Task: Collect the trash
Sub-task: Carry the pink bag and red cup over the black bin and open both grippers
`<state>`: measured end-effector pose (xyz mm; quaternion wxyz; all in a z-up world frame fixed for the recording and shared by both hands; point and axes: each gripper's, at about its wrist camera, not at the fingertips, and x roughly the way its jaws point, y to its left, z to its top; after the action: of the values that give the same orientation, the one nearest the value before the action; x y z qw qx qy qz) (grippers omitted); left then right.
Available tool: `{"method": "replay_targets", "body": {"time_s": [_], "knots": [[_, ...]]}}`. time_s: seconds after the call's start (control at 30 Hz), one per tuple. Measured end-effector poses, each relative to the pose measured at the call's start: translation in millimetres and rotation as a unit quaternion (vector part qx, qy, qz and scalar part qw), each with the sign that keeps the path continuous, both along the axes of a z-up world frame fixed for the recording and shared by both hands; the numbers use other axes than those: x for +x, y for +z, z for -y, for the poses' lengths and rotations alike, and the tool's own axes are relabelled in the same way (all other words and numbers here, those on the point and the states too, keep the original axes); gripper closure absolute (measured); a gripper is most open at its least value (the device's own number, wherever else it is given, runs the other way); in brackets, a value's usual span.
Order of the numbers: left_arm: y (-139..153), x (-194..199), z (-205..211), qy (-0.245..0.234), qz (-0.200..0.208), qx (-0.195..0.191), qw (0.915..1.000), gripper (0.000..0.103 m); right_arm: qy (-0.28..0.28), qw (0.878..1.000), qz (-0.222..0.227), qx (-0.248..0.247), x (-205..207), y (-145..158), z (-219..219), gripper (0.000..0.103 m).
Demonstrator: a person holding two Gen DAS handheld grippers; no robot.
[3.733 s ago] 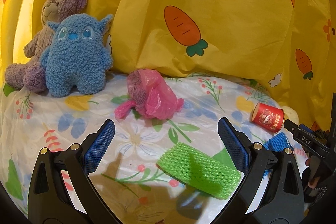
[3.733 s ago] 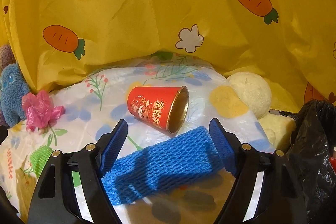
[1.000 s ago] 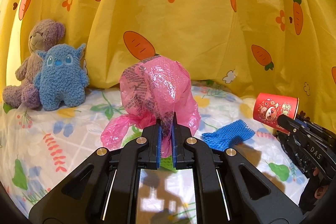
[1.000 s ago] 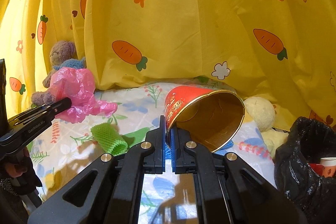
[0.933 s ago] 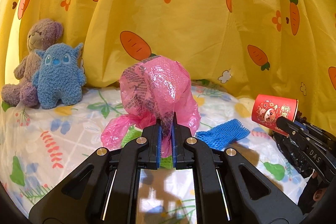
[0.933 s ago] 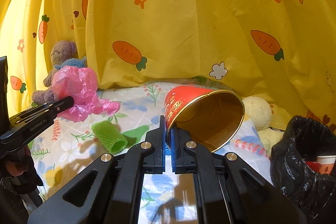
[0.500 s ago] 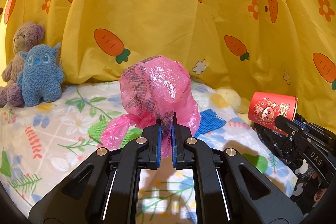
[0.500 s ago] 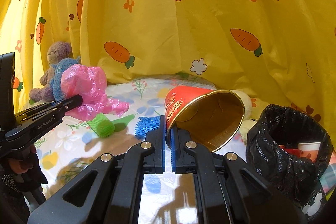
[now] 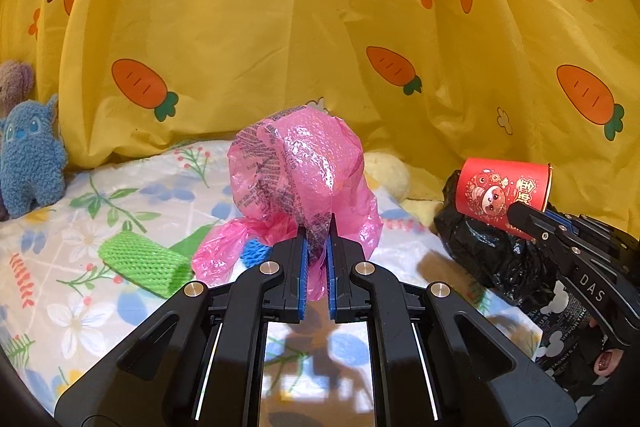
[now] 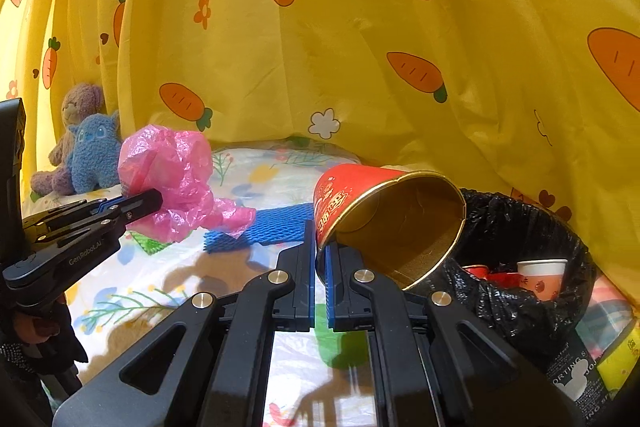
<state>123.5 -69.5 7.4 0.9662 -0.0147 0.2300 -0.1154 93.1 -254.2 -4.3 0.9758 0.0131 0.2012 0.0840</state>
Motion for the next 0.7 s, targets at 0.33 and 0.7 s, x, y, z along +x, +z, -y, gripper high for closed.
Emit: {"method": "replay_targets", "body": {"time_s": [0.33,0.7], "knots": [[8.0,12.8,58.1,-0.059,0.008,0.000,0.9982,0.096,-0.053,0.999,0.009,-0.003,-0.8,4.2,44.6,0.098],[16.8,31.4,118.0,-0.118,0.018,-0.004,0.9928,0.096,-0.131,0.991,0.021,0.002,2.0,10.0,104.8,0.098]]}}
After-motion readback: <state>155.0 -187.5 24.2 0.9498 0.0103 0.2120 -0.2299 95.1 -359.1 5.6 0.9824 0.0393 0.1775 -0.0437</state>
